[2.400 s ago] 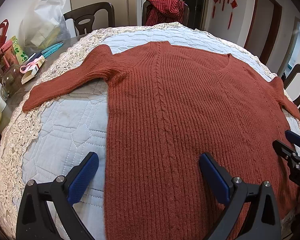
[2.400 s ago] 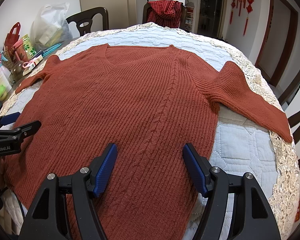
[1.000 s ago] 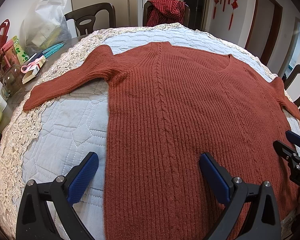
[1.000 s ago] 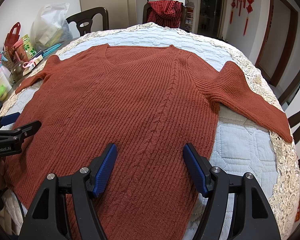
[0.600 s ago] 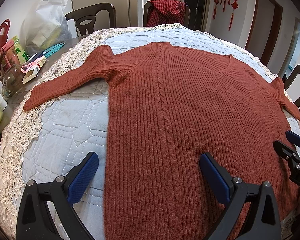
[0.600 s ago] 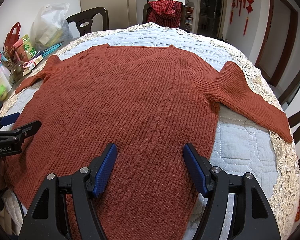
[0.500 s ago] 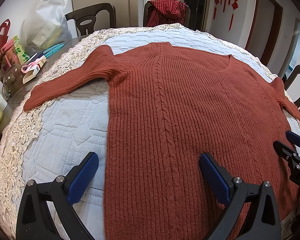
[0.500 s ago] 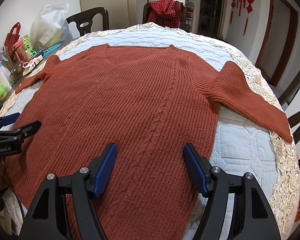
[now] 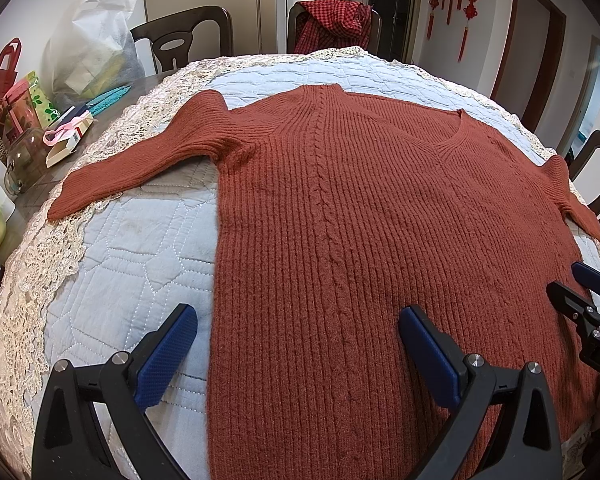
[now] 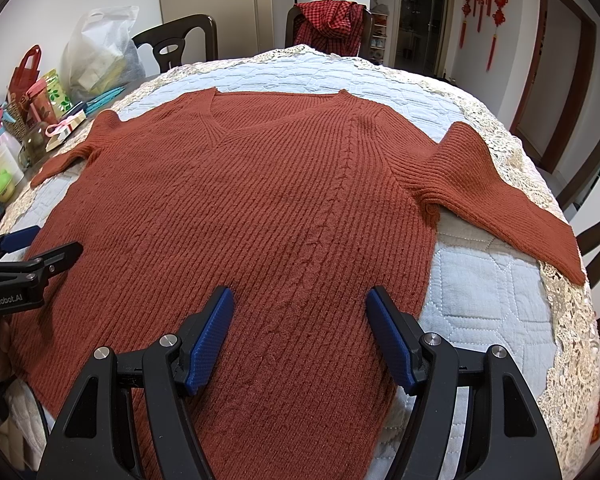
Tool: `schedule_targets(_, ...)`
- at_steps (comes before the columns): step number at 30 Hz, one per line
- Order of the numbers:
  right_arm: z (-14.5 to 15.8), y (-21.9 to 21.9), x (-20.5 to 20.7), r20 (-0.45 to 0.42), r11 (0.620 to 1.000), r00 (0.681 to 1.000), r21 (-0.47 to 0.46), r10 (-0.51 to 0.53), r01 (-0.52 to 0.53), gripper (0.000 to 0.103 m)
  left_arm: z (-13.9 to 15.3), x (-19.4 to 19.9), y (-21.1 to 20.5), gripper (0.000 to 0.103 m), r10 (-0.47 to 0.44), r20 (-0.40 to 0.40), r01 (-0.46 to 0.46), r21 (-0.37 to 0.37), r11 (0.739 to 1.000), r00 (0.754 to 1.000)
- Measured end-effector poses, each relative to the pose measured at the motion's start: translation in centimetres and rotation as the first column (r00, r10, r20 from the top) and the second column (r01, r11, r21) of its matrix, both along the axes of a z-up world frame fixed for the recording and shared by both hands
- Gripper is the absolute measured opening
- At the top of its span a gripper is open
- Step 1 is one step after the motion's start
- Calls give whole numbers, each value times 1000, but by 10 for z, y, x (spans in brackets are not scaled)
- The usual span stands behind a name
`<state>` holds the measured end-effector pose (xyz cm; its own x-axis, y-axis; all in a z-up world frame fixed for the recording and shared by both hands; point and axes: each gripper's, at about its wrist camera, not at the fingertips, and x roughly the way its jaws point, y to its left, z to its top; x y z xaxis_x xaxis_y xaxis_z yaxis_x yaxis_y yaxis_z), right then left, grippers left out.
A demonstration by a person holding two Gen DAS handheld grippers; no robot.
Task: Fold small clothes
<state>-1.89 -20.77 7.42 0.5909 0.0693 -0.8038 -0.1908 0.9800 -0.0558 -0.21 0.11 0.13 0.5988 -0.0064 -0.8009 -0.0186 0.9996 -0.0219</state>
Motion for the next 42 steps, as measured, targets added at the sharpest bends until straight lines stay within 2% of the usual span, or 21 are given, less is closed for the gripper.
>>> schedule_targets(42,0,0,0,0,1000,1000,2,0,0,69,0,4,9,103,2,3,-2,11,1000,1000)
